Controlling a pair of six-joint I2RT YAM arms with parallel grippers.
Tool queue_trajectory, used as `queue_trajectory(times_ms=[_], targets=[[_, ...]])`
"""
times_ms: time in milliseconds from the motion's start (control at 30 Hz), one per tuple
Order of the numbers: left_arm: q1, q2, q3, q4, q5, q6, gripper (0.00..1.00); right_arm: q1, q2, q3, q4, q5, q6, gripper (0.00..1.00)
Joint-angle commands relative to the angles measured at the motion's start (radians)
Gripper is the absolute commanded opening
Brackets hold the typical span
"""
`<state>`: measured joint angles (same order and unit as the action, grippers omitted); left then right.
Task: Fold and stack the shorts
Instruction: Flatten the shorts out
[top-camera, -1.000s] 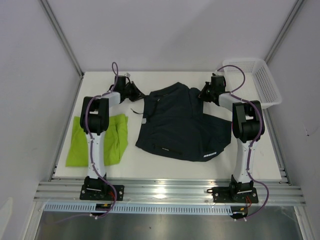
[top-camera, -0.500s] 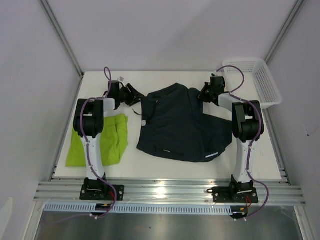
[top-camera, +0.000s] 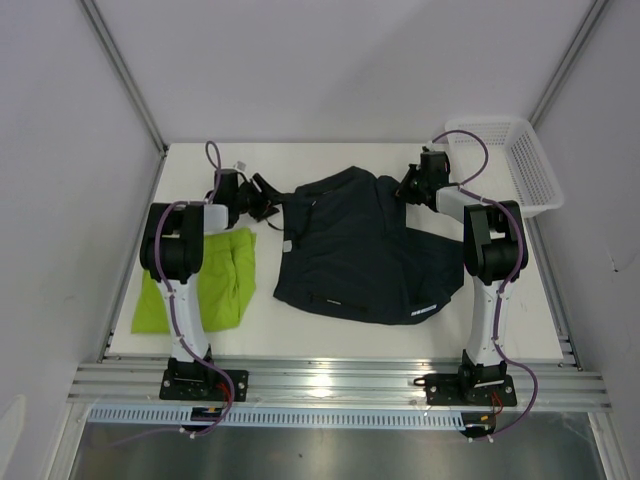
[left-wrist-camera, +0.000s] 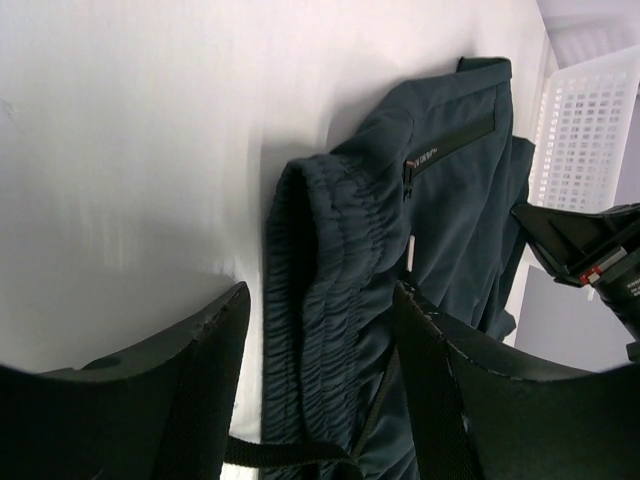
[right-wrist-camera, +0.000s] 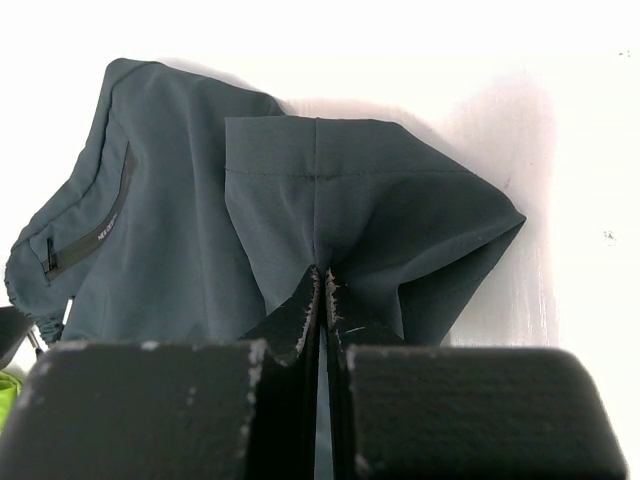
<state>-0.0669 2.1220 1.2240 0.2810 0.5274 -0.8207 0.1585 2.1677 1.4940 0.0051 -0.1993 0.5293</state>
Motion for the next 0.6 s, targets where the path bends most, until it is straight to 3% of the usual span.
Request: queue_trajectory(times_ms=[0, 567], targets=[[-0.019, -0.054, -0.032, -0.003, -0.006, -0.009, 0.63, 0.009, 0.014, 0.038, 0.001, 0.003, -0.020, 0.00], [-0.031, -0.109, -0.064, 0.104, -0.017, 0.003, 0.63, 0.012, 0.023, 0.049, 0.001, -0.011, -0.022, 0.00]])
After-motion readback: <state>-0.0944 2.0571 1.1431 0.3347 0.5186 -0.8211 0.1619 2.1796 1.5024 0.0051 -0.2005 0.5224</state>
